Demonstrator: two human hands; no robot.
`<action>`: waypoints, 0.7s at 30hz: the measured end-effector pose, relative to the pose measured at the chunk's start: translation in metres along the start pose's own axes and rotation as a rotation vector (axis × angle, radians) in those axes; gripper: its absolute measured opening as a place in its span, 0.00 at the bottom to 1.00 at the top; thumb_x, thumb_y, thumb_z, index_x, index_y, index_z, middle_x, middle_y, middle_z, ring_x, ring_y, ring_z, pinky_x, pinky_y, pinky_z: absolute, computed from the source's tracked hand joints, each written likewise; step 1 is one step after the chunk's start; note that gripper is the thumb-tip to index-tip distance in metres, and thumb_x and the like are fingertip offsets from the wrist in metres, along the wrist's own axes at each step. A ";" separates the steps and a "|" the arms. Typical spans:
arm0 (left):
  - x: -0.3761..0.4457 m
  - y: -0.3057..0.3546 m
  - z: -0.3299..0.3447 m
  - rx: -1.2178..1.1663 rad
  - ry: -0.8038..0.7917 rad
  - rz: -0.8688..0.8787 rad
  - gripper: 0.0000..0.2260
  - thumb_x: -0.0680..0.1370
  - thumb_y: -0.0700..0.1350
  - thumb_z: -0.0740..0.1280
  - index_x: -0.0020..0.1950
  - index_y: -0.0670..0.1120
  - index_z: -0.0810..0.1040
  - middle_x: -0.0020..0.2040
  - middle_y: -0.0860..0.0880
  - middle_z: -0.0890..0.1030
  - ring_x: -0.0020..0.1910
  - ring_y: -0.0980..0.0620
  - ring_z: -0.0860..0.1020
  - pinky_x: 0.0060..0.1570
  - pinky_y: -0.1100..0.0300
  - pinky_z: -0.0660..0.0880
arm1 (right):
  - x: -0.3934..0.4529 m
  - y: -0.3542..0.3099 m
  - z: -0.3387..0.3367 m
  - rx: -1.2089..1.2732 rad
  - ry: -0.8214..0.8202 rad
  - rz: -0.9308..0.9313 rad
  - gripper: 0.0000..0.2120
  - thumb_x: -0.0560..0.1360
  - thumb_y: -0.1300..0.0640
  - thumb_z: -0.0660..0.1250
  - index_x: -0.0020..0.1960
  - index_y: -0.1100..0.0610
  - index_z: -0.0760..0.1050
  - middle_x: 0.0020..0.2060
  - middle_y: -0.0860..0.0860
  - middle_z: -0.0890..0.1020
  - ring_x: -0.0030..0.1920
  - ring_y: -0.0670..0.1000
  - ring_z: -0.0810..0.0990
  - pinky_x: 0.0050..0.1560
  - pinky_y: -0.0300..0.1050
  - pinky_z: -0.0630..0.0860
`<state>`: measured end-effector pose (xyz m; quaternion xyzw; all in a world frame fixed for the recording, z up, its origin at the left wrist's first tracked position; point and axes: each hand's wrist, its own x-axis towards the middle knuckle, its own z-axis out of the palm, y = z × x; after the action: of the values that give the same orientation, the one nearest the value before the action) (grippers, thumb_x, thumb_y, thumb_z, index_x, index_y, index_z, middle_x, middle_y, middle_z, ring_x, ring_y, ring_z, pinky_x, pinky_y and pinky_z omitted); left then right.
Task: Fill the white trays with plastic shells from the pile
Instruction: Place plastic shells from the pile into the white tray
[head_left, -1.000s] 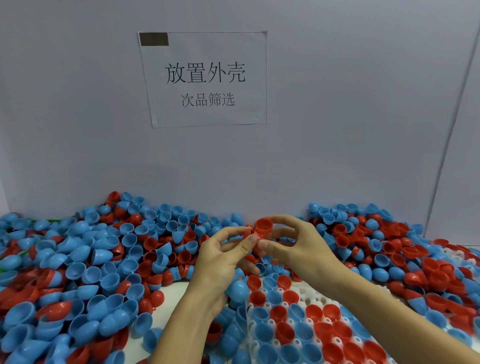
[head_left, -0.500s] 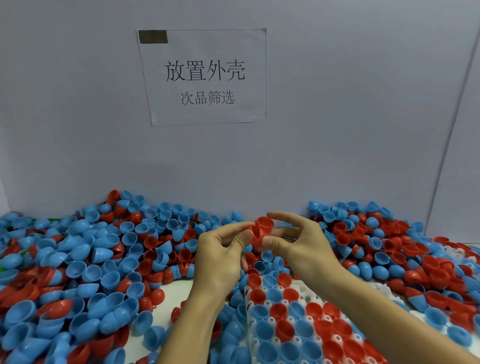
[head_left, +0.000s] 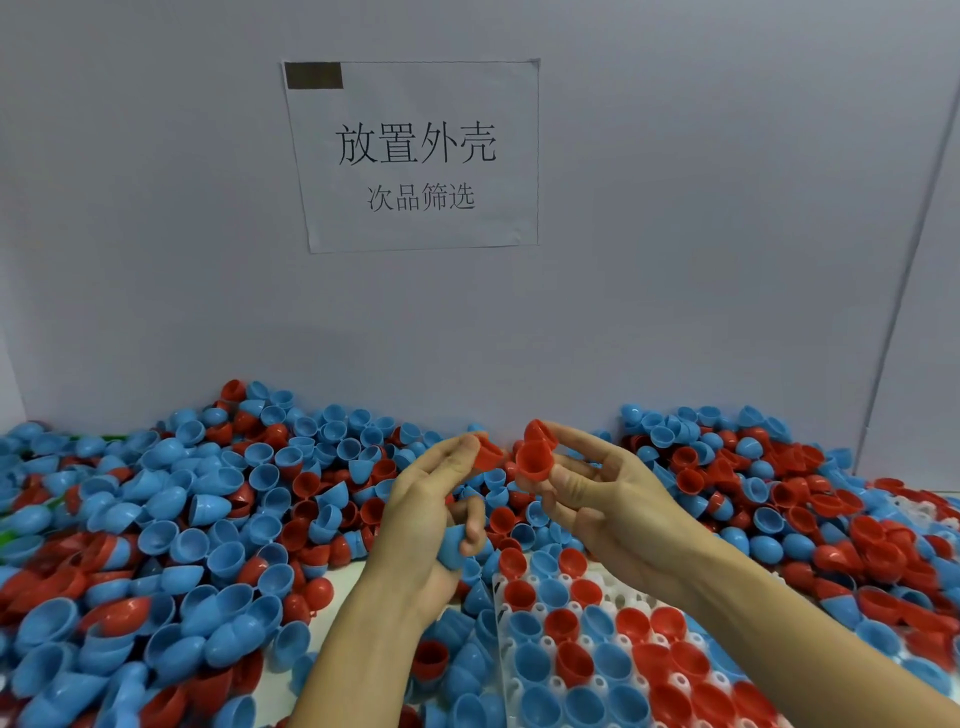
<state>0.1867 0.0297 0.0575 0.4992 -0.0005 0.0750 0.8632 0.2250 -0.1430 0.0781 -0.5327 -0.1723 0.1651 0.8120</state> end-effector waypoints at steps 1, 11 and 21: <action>-0.001 0.000 0.001 0.001 -0.013 -0.009 0.13 0.79 0.46 0.68 0.61 0.42 0.80 0.58 0.43 0.83 0.22 0.54 0.67 0.19 0.65 0.64 | 0.000 0.000 0.000 0.007 -0.009 0.006 0.23 0.70 0.69 0.68 0.64 0.58 0.76 0.55 0.60 0.84 0.55 0.58 0.85 0.43 0.40 0.81; -0.003 0.003 0.003 -0.076 -0.068 -0.047 0.14 0.82 0.48 0.61 0.56 0.42 0.83 0.45 0.43 0.84 0.22 0.52 0.69 0.18 0.64 0.63 | -0.005 -0.010 -0.009 -0.111 0.043 0.025 0.21 0.70 0.64 0.70 0.62 0.55 0.79 0.56 0.60 0.84 0.56 0.57 0.84 0.49 0.46 0.81; -0.002 -0.003 -0.023 1.135 0.119 -0.074 0.12 0.77 0.53 0.71 0.46 0.43 0.81 0.43 0.49 0.84 0.35 0.57 0.76 0.37 0.59 0.77 | -0.008 -0.044 -0.013 -1.373 -0.219 0.554 0.19 0.75 0.61 0.73 0.64 0.53 0.76 0.49 0.50 0.85 0.45 0.48 0.86 0.44 0.36 0.81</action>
<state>0.1832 0.0482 0.0431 0.8793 0.1058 0.0611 0.4604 0.2272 -0.1743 0.1134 -0.9241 -0.1762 0.2711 0.2036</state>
